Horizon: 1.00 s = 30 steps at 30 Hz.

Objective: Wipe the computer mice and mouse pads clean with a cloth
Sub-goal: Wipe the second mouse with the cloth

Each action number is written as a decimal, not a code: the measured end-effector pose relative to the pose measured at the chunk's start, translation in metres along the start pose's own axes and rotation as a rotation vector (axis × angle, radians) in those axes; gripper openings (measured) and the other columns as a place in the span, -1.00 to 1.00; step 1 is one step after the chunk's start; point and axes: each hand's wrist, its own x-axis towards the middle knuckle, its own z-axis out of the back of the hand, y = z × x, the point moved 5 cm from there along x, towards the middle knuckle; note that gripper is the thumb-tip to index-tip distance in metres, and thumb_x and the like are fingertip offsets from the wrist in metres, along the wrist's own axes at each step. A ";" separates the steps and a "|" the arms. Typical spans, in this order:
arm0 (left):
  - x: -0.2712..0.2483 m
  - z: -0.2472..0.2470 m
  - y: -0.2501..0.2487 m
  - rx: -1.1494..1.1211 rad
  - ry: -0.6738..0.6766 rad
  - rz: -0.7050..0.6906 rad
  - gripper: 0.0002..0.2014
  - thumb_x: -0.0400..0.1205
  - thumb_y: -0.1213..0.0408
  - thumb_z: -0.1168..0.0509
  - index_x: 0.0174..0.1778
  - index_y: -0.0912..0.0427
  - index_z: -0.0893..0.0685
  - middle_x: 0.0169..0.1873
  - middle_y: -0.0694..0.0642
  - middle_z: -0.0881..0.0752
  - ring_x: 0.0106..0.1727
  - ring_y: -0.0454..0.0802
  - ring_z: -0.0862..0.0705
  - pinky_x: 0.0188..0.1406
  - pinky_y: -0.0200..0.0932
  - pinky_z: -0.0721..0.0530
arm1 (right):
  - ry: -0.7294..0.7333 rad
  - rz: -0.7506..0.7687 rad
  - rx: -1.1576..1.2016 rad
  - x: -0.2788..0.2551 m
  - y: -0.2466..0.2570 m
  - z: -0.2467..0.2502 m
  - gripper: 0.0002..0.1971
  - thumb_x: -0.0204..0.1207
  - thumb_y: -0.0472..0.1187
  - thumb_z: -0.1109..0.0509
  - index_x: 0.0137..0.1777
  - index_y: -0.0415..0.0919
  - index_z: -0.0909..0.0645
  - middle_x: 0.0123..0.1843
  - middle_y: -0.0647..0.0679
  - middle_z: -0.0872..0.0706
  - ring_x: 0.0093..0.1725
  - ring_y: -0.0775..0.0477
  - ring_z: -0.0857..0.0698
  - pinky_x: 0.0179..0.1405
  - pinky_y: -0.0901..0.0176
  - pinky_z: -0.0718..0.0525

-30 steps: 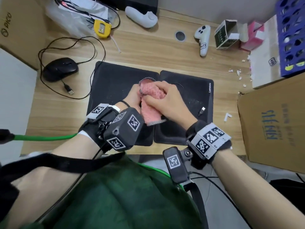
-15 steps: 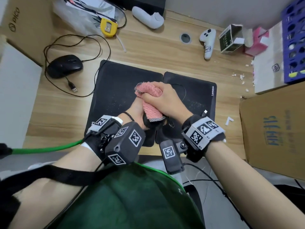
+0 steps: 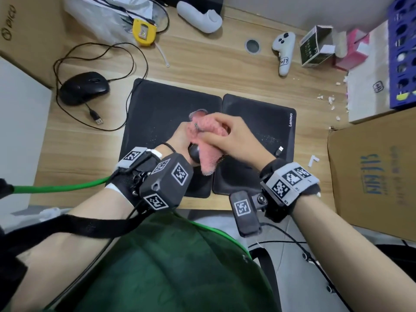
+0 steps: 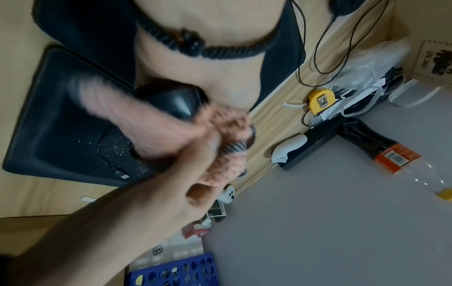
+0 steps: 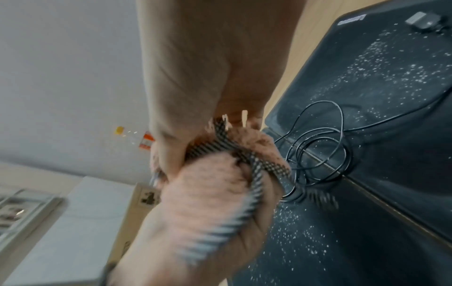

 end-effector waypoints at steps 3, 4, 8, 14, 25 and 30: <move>-0.002 -0.011 0.003 0.051 -0.013 0.037 -0.73 0.67 0.19 -0.08 -0.16 0.20 -0.65 -0.20 0.10 -0.66 -0.35 0.05 -0.71 -0.18 -0.03 -0.79 | -0.220 -0.158 -0.042 0.012 -0.014 0.018 -0.80 0.40 0.07 -0.50 0.01 0.15 -0.74 -0.11 0.18 -0.81 0.01 0.13 -0.75 0.19 -0.02 -0.69; 0.001 -0.010 0.000 0.074 -0.025 0.029 -0.70 0.69 0.17 -0.06 -0.17 0.21 -0.64 -0.23 0.12 -0.66 -0.39 0.07 -0.71 -0.27 -0.04 -0.79 | -0.236 -0.174 -0.036 0.013 -0.014 0.017 -0.81 0.42 0.05 -0.49 0.03 0.14 -0.74 -0.10 0.19 -0.81 0.01 0.15 -0.75 0.20 0.01 -0.69; 0.001 0.009 -0.016 -0.034 -0.080 -0.044 -0.61 0.74 0.22 0.01 -0.35 0.21 -0.54 -0.55 0.09 -0.67 -0.49 0.01 -0.67 -0.60 -0.32 -0.67 | -0.035 0.049 0.044 0.009 0.016 -0.010 -0.82 0.42 -0.13 -0.54 0.02 0.05 -0.74 -0.04 0.14 -0.81 0.00 0.17 -0.76 0.13 0.15 -0.71; -0.004 0.007 -0.021 -0.058 -0.019 0.033 -0.69 0.70 0.14 -0.04 0.01 0.24 -0.62 -0.23 0.19 -0.67 -0.28 0.10 -0.70 -0.35 -0.14 -0.76 | -0.130 -0.139 0.020 0.032 -0.003 0.004 -0.76 0.41 0.06 -0.55 0.04 0.04 -0.77 -0.08 0.13 -0.83 -0.02 0.13 -0.78 0.02 0.09 -0.76; -0.004 0.006 -0.021 -0.031 -0.011 0.040 -0.67 0.70 0.20 -0.03 -0.25 0.24 -0.61 -0.52 0.15 -0.68 -0.51 0.05 -0.70 -0.45 -0.24 -0.70 | -0.138 -0.167 0.055 0.021 -0.011 0.006 -0.81 0.41 0.03 -0.51 -0.01 0.05 -0.78 -0.12 0.14 -0.82 -0.08 0.14 -0.75 0.00 0.10 -0.69; 0.004 0.003 -0.022 -0.029 0.060 0.020 -0.32 0.74 0.24 0.09 -0.65 0.31 -0.68 -0.66 0.17 -0.64 -0.65 0.00 -0.66 -0.62 -0.33 -0.64 | -0.017 0.018 0.062 0.011 0.008 -0.004 -0.80 0.43 -0.11 -0.53 0.05 -0.03 -0.75 -0.04 0.04 -0.82 -0.01 0.01 -0.78 0.08 0.09 -0.72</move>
